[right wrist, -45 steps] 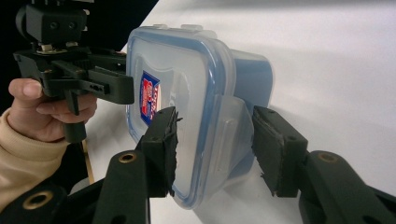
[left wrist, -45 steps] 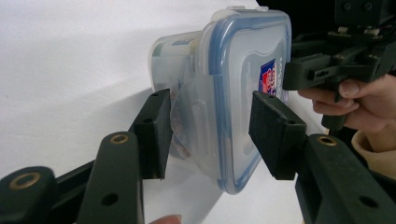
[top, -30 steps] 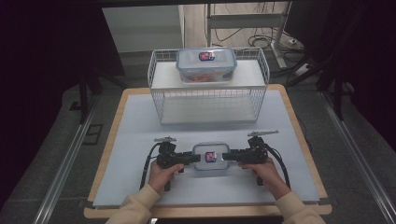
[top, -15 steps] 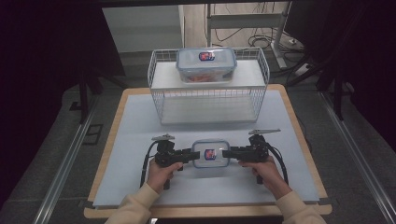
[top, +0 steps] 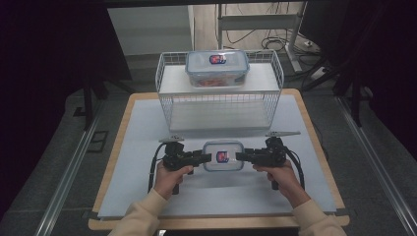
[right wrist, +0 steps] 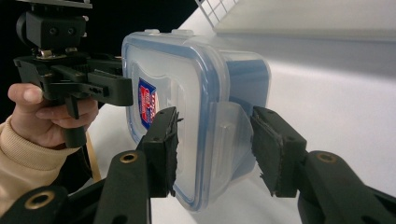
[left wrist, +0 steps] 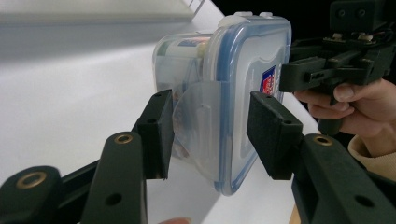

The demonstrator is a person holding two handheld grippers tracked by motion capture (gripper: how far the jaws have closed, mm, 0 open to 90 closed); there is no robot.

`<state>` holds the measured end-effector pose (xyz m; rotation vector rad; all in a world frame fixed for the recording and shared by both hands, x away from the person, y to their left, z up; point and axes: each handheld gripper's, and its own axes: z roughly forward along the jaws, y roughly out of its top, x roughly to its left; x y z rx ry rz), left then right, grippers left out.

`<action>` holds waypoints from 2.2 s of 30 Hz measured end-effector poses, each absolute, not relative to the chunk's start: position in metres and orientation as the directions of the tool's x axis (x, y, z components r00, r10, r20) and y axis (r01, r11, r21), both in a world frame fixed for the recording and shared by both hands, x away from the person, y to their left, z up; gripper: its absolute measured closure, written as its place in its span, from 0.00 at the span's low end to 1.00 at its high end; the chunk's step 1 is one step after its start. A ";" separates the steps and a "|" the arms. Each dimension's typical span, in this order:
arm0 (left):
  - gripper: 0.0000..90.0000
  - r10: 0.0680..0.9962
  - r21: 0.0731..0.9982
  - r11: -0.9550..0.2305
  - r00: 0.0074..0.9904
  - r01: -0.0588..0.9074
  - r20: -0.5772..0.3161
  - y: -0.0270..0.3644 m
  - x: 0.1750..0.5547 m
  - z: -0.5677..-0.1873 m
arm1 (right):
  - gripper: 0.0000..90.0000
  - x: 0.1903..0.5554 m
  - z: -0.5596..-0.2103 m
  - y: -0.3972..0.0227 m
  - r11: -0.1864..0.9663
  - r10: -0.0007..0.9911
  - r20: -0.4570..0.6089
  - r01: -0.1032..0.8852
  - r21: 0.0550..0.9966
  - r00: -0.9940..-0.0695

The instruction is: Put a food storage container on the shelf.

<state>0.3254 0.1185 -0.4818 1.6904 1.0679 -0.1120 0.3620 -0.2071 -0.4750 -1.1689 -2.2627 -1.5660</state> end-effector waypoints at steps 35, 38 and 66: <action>0.58 0.577 0.847 0.006 0.690 0.532 -0.437 0.131 0.377 -0.337 | 0.58 0.403 -0.328 -0.197 0.108 0.512 0.372 0.487 0.867 -0.774; 0.57 0.578 0.847 0.006 0.689 0.532 -0.437 0.132 0.382 -0.332 | 0.58 0.407 -0.322 -0.195 0.108 0.513 0.369 0.485 0.868 -0.775; 0.57 0.583 0.862 0.020 0.694 0.506 -0.421 0.147 0.452 -0.280 | 0.58 0.481 -0.265 -0.178 0.119 0.519 0.351 0.472 0.874 -0.780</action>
